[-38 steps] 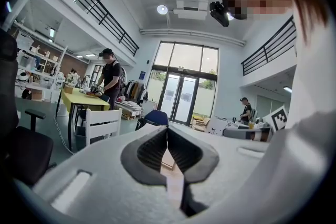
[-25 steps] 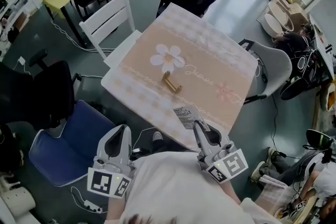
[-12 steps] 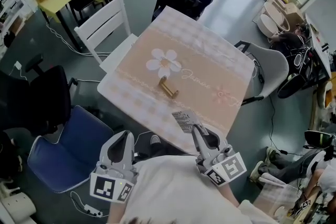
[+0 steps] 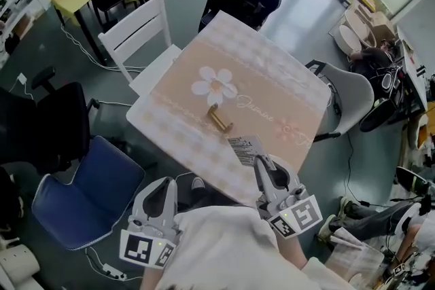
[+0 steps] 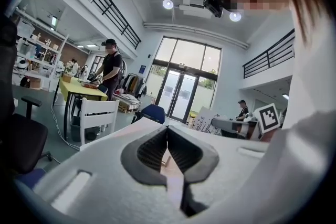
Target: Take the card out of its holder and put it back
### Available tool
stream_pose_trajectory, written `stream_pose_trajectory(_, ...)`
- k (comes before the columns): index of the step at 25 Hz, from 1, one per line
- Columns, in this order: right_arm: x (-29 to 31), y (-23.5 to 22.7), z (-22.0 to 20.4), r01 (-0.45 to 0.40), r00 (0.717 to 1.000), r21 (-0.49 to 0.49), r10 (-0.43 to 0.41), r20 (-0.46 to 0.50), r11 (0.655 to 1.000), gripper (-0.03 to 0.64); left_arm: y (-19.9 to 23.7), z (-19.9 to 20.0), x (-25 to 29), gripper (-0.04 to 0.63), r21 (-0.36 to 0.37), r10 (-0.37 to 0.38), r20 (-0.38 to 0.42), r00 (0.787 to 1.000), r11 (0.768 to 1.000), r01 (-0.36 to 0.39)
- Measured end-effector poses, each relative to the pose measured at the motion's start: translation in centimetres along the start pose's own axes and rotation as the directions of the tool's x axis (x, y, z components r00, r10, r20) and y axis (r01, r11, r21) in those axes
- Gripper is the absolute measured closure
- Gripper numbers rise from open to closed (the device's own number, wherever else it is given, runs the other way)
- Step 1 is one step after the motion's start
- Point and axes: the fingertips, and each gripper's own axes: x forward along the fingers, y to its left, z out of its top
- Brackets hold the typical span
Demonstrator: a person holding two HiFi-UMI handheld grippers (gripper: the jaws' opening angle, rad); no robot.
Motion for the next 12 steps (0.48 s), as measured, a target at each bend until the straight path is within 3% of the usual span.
stream_pose_trajectory(12, 5.5, -3.1, 0.1, -0.011, 1.000, -0.060, 0.011, 0.005, 0.998, 0.602, 1.6, -0.3, -0.1, 0.594, -0.022, 0.051, -0.010, 0.999, 0.998, -0.051)
